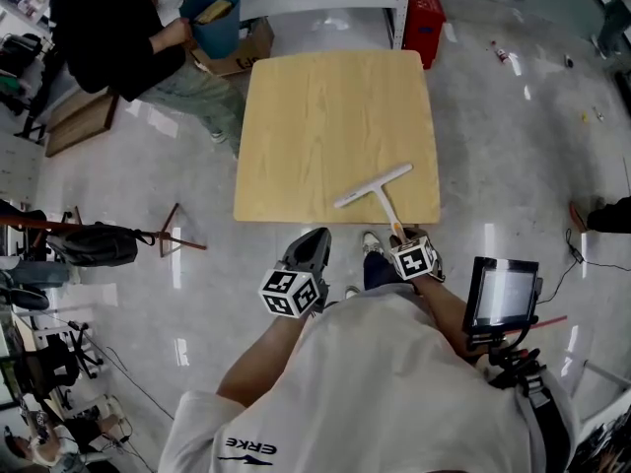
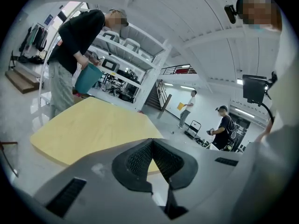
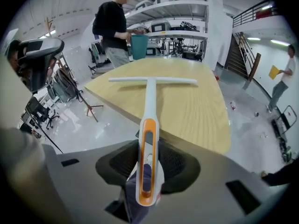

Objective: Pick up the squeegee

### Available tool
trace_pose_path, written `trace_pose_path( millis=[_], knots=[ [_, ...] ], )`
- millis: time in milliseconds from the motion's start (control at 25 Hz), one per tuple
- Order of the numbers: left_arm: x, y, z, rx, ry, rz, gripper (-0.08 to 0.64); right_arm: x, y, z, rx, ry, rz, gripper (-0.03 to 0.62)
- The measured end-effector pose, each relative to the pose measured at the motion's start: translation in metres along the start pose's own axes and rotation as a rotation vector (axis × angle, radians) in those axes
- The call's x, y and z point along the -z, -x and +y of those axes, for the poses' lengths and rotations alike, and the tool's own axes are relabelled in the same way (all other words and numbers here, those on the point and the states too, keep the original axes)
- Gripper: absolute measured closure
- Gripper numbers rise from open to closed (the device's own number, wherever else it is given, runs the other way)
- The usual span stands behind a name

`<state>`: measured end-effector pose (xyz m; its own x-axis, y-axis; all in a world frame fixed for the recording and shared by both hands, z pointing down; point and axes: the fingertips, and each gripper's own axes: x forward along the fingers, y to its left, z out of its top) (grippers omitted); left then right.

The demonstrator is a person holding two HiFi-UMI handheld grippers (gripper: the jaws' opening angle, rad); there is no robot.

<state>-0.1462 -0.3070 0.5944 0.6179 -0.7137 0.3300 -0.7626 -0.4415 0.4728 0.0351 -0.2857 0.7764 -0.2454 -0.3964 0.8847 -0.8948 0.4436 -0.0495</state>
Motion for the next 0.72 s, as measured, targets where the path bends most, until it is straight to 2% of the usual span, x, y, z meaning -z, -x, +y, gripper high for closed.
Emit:
trace_pose_path(
  millis=[400,560,720],
  knots=[
    [-0.006,0.000,-0.002,0.007,0.002,-0.006,0.556,-0.003,-0.005,0.003,-0.025,-0.018,0.018,0.462],
    [-0.005,0.001,0.000,0.002,0.006,-0.009,0.557,-0.011,0.000,0.004,-0.037,-0.034,-0.027,0.463],
    [-0.006,0.000,0.001,0.001,0.007,-0.016,0.555,-0.027,0.017,0.006,-0.046,-0.061,-0.116,0.465]
  ],
)
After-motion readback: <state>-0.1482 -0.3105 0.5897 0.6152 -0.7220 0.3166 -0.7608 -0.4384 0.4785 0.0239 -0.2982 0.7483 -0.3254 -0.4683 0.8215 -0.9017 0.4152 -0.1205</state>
